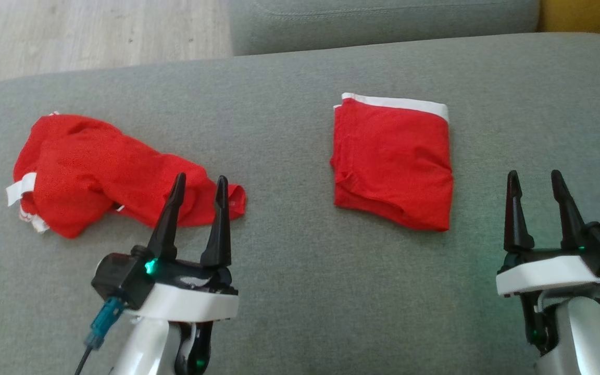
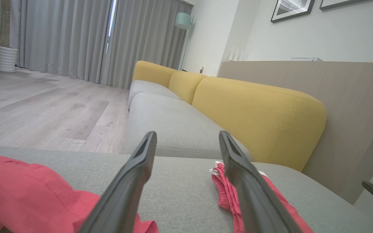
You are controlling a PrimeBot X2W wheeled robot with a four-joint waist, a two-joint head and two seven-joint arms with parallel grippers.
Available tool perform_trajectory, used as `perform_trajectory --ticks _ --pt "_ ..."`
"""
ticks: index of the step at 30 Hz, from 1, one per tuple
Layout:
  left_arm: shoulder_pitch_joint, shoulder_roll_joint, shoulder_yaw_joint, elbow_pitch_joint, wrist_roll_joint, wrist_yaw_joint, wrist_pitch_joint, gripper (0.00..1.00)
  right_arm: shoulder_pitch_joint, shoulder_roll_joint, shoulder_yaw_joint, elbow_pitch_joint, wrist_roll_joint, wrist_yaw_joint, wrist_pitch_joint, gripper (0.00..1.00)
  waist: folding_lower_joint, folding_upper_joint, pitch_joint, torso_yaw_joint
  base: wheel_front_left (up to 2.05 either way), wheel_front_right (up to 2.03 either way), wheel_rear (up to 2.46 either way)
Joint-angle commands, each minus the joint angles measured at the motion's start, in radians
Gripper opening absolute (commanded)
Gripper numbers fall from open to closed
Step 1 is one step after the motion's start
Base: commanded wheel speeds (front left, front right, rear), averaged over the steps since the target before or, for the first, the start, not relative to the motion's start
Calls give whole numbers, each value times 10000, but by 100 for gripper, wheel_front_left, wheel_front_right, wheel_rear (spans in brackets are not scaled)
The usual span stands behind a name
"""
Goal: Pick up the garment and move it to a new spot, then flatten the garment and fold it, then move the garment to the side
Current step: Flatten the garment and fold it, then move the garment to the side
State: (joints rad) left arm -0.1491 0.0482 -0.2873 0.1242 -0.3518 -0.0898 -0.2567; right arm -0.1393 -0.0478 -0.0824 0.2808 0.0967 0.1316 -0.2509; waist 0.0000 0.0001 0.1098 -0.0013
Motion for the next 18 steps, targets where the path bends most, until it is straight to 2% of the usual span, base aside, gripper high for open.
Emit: perform_trajectory --ticks 1,9,18 --pt "-219 20 320 -326 29 -73 -51 100 -331 -26 169 -325 -44 -9 -108 100 0 -1 80 101 0 0 0" --pt "-395 20 63 -374 -5 -79 -51 100 -1021 -25 -85 394 -299 -9 280 100 0 -1 584 598 0 0 0" --pt "-693 20 -313 -303 -152 -59 -51 100 -2392 -25 -319 2609 166 -9 1485 100 0 -1 1155 1341 0 0 0"
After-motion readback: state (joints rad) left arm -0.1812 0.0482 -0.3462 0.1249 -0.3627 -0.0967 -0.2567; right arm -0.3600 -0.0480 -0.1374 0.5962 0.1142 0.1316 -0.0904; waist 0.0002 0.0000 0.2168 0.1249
